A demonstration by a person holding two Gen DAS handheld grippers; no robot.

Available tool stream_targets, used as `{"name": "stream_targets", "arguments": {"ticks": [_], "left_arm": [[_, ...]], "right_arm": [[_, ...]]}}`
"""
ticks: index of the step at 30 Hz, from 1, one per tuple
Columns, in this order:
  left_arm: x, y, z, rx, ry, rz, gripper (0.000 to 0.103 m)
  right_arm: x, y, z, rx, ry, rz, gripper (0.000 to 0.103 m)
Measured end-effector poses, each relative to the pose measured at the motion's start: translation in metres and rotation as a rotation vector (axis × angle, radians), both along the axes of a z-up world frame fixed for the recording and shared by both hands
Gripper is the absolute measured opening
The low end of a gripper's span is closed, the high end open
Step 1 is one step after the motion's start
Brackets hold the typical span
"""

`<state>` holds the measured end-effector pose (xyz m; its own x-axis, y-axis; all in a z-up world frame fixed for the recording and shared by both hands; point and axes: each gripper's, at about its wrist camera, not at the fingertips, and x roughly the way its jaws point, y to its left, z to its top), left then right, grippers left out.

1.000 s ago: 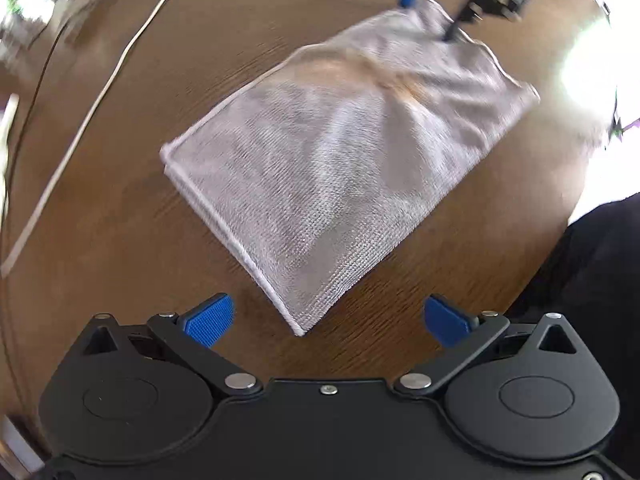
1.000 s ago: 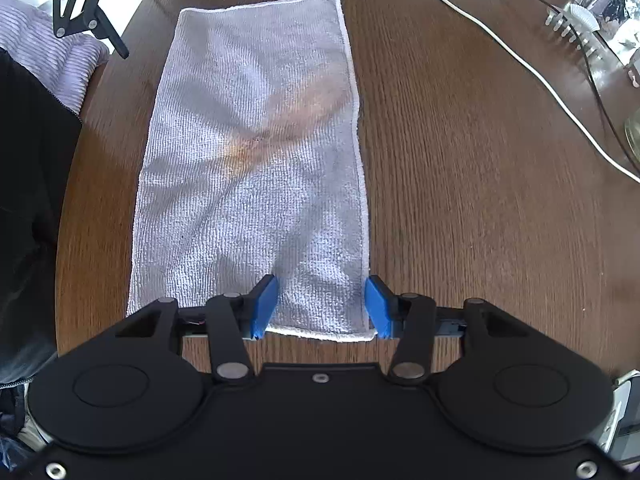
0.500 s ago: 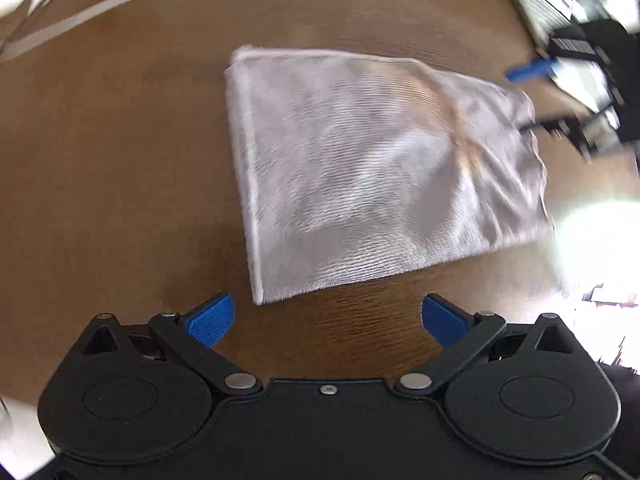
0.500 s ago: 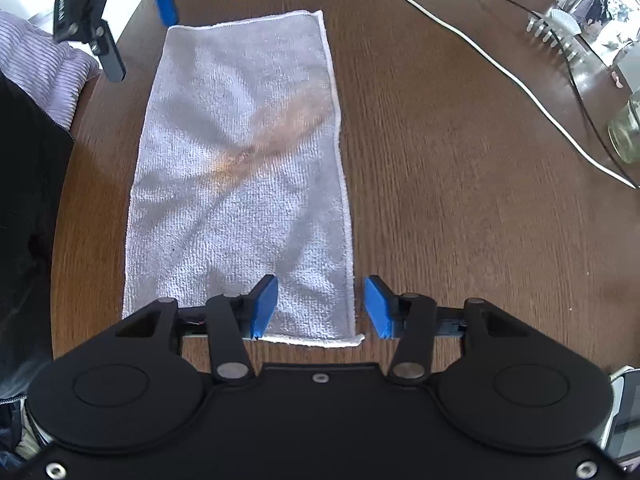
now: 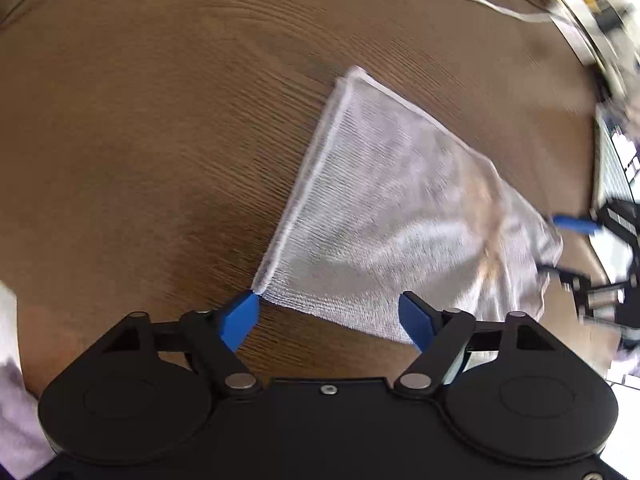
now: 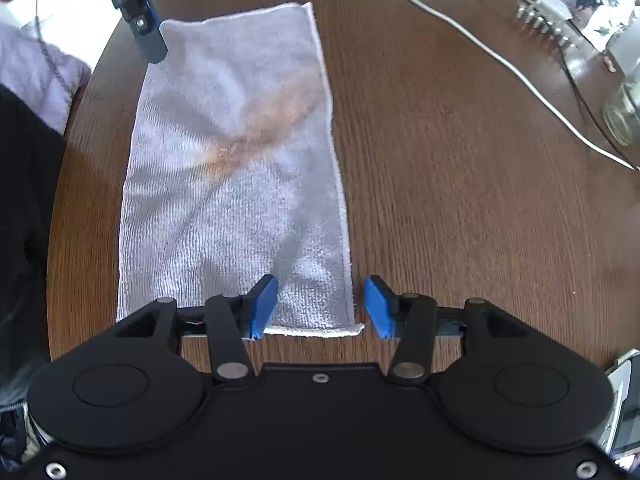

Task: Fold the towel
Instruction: 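Move the left gripper to the strip's short end and pinch it, then pinch the strip end with the right gripper while the left gripper holds the other corner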

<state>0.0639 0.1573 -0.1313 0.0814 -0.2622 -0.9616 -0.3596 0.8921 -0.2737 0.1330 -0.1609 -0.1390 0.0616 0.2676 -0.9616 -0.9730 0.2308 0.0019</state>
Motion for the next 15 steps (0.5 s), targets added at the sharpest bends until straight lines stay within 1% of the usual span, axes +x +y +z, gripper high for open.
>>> {"name": "stream_targets", "arguments": {"ticks": [1, 2, 3, 4, 5, 6, 7, 8, 10, 12, 13, 15], "left_arm": [[0.000, 0.000, 0.001, 0.020, 0.000, 0.019, 0.053], [-0.001, 0.001, 0.003, 0.037, 0.000, 0.034, 0.045], [-0.002, 0.001, 0.004, 0.055, 0.001, 0.057, 0.027], [-0.003, 0.002, 0.004, 0.057, 0.003, 0.068, 0.014], [-0.004, 0.004, 0.003, 0.045, 0.006, 0.093, 0.011], [-0.007, 0.007, 0.002, 0.025, 0.008, 0.140, 0.009], [-0.008, 0.008, 0.001, 0.017, 0.008, 0.164, 0.007], [-0.010, 0.009, 0.000, 0.012, 0.006, 0.192, 0.006], [-0.013, 0.011, -0.002, 0.002, -0.005, 0.247, 0.005], [-0.017, 0.010, -0.003, -0.001, -0.018, 0.282, 0.004], [-0.018, 0.008, -0.004, 0.001, -0.022, 0.290, 0.004], [-0.018, 0.005, -0.004, 0.012, -0.035, 0.295, 0.004]], "right_arm": [[0.000, -0.001, 0.002, 0.008, -0.002, -0.011, 0.068], [0.000, -0.001, 0.003, 0.011, -0.005, -0.018, 0.072], [0.001, -0.003, 0.005, 0.022, -0.007, -0.040, 0.078], [0.003, -0.006, 0.007, 0.036, -0.002, -0.080, 0.081], [0.006, -0.009, 0.009, 0.049, 0.011, -0.129, 0.081], [0.010, -0.013, 0.010, 0.064, 0.028, -0.192, 0.081], [0.015, -0.019, 0.010, 0.083, 0.052, -0.285, 0.081], [0.019, -0.027, 0.011, 0.108, 0.086, -0.395, 0.081], [0.020, -0.048, 0.010, 0.182, 0.186, -0.667, 0.082], [0.012, -0.056, 0.008, 0.218, 0.220, -0.772, 0.082], [0.001, -0.062, 0.007, 0.241, 0.250, -0.858, 0.082], [-0.016, -0.060, 0.004, 0.249, 0.284, -0.931, 0.082]]}}
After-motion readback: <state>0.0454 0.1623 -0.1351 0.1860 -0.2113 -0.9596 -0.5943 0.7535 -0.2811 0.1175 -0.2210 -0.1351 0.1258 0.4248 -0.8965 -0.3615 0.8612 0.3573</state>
